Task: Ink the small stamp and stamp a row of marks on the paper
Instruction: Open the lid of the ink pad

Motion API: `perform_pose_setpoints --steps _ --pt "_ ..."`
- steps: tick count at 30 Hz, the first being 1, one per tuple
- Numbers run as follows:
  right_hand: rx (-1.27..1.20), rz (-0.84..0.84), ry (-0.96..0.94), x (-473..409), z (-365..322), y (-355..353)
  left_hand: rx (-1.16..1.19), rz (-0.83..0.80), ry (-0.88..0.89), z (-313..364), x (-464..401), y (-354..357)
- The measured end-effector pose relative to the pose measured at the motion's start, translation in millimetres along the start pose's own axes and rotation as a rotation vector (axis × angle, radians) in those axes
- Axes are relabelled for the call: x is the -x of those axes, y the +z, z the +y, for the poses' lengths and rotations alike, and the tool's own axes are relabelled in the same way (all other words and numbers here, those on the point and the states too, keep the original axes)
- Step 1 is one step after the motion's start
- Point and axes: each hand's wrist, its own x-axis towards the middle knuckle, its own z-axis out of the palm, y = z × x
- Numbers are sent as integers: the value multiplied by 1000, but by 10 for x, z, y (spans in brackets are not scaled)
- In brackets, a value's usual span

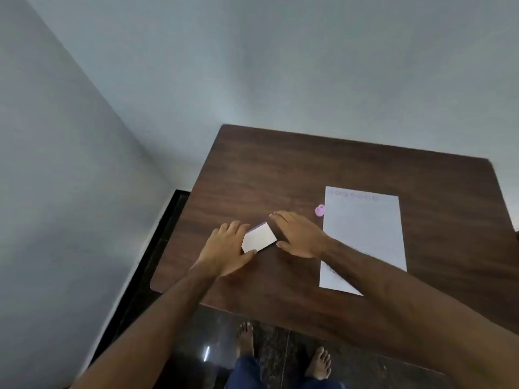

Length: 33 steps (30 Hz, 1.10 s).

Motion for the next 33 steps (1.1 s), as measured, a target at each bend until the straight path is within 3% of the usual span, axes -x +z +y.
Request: perform_pose_setpoints --steps 4,11,21,26,33 --pt "-15 3 -23 -150 32 118 0 -44 -42 -42 50 282" --pt "13 23 -144 -346 31 264 125 23 19 -149 -45 403" --pt "2 209 -25 2 450 388 157 19 201 -63 -453 439" --pt "-45 344 -68 155 660 531 104 155 353 -94 -650 627" --pt "40 499 -129 118 732 770 165 318 408 -164 -689 839"
